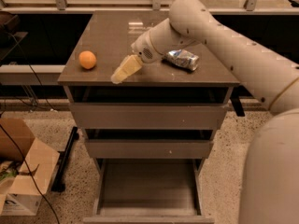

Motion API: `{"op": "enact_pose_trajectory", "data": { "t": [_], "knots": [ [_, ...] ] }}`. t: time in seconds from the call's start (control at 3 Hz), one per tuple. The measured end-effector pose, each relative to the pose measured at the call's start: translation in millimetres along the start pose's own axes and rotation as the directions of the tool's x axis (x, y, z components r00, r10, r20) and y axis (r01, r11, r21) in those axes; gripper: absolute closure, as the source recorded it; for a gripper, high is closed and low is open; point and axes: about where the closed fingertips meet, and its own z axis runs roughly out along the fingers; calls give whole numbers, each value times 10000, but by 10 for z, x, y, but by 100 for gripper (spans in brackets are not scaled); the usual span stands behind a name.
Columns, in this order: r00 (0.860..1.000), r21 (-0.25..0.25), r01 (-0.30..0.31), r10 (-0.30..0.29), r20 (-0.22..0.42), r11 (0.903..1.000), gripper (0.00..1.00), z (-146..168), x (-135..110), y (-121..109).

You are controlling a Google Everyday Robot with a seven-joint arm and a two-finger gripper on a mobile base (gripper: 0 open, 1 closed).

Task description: Place orange into bottom drawer

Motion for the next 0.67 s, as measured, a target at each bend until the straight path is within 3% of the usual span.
{"op": "enact_pose_trajectory", "data": {
  "t": [0.33,0.67],
  "knots": [
    [9990,-107,65,-60,441,9999,0,280,-132,-80],
    [9946,-110,553,-541,880,9984,0,508,-470,-123]
  ]
}}
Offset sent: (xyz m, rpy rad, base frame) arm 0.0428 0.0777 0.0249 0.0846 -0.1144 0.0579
